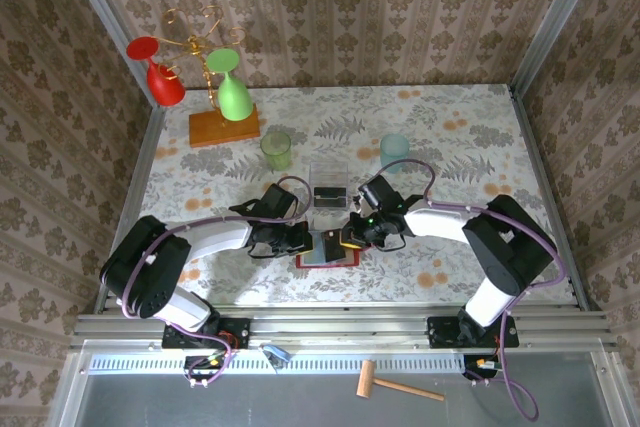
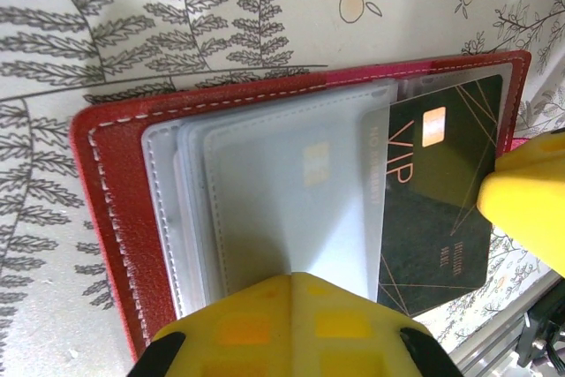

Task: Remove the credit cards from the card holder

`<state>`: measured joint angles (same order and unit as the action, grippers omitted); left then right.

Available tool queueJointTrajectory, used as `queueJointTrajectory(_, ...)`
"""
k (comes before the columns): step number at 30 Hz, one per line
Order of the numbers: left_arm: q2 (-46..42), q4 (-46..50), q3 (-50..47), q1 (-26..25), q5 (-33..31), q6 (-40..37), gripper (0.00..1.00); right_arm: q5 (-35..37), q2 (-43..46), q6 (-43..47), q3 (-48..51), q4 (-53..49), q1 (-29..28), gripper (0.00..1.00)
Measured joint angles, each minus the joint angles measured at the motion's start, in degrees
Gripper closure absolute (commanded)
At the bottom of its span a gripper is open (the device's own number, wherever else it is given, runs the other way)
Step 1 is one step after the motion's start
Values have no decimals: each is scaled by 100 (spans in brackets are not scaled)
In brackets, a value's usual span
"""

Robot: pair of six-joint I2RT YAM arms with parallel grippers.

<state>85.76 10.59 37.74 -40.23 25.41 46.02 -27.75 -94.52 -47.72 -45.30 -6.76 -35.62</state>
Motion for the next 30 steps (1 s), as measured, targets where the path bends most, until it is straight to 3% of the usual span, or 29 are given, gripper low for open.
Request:
queueJointTrajectory(12, -55, 105, 20, 2, -85, 0, 100, 188, 164, -2, 59, -120, 0, 92)
queueJointTrajectory(22, -87, 243, 52, 4, -151, -50, 91, 275, 251, -31, 59, -131, -17, 92)
queueJointTrajectory(30, -337, 317, 72, 50, -289, -85, 73, 358, 348, -44, 59, -234, -33, 92)
